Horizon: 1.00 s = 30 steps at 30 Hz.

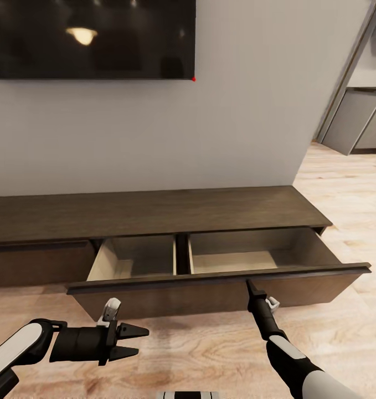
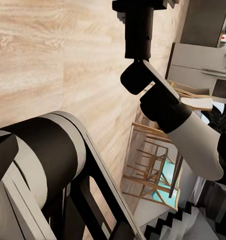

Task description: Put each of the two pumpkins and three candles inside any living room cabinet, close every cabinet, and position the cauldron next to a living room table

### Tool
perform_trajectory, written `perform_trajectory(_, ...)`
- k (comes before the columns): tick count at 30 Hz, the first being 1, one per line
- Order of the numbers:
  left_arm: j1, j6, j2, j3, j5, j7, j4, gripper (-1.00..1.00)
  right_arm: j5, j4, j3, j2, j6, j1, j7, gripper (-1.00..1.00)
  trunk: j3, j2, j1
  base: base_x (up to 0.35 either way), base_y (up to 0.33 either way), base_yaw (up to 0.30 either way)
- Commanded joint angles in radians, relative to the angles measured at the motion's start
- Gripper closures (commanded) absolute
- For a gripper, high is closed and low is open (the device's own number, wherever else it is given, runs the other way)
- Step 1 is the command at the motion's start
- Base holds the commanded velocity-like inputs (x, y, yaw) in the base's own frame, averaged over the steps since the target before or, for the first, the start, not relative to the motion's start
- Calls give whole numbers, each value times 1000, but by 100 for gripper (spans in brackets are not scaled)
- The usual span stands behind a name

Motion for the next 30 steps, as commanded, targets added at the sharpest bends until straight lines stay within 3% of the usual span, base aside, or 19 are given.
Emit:
perform_trajectory(1, -1, 1, 0, -2, 11, 10, 0, -100, 7, -11, 32, 0, -2, 0, 10, 100, -1, 0, 0, -28, 0, 0)
perform_trajectory(30, -1, 1, 1, -2, 11, 10, 0, -100, 7, -11, 32, 0, -2, 0, 10, 100, -1, 0, 0, -35, 0, 0)
